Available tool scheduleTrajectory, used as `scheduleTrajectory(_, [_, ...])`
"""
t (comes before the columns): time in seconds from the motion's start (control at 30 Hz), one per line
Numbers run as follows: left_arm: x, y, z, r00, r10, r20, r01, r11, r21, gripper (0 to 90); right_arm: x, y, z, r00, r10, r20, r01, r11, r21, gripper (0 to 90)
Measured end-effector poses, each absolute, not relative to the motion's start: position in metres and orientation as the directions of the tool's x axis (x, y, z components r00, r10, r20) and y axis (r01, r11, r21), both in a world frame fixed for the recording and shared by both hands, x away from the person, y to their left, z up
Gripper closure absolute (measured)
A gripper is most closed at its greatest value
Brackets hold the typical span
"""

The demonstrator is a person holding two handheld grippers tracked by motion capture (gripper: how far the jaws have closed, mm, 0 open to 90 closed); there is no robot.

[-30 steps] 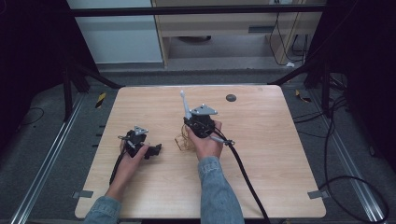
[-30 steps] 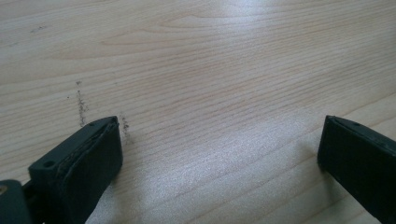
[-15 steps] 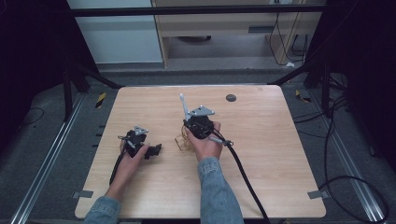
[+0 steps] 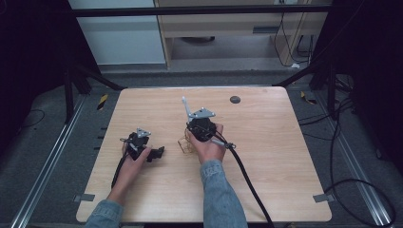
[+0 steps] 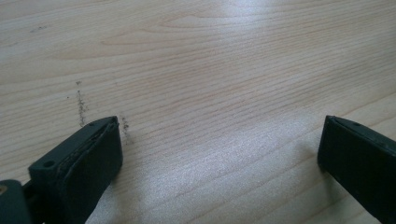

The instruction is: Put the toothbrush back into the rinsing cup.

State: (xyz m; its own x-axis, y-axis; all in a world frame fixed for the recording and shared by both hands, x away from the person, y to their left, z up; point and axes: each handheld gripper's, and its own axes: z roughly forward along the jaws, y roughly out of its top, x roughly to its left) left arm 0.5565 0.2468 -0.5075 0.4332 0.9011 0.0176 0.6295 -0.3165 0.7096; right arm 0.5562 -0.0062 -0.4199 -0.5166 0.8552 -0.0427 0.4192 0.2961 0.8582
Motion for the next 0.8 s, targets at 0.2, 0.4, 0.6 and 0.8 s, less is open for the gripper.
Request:
scheduleTrajectory(0.2, [0.5565, 0.2469, -0.5075, 0.434, 0.901, 0.018, 0.629, -0.317, 0.71, 0.0, 0.5587, -0.0043, -0.4211, -0.514, 0.857, -0.042, 0.419, 0.294, 0.859, 66.7])
scheduleTrajectory(0.4, [0.5565, 0.247, -0.5075, 0.436, 0.9, 0.018, 0.629, -0.318, 0.71, 0.0, 0.5611, -0.0019, -0.4213, -0.518, 0.854, -0.044, 0.424, 0.301, 0.854, 66.6])
scheduleTrajectory(0.6, [0.5566, 0.2471, -0.5075, 0.436, 0.9, 0.018, 0.629, -0.318, 0.71, 0.0, 0.5624, -0.0022, -0.4212, -0.523, 0.851, -0.038, 0.427, 0.301, 0.853, 66.5])
scheduleTrajectory(0.8, [0.5566, 0.2472, -0.5075, 0.437, 0.899, 0.018, 0.628, -0.32, 0.71, 0.0, 0.5618, -0.0017, -0.4211, -0.527, 0.849, -0.032, 0.431, 0.299, 0.851, 65.9])
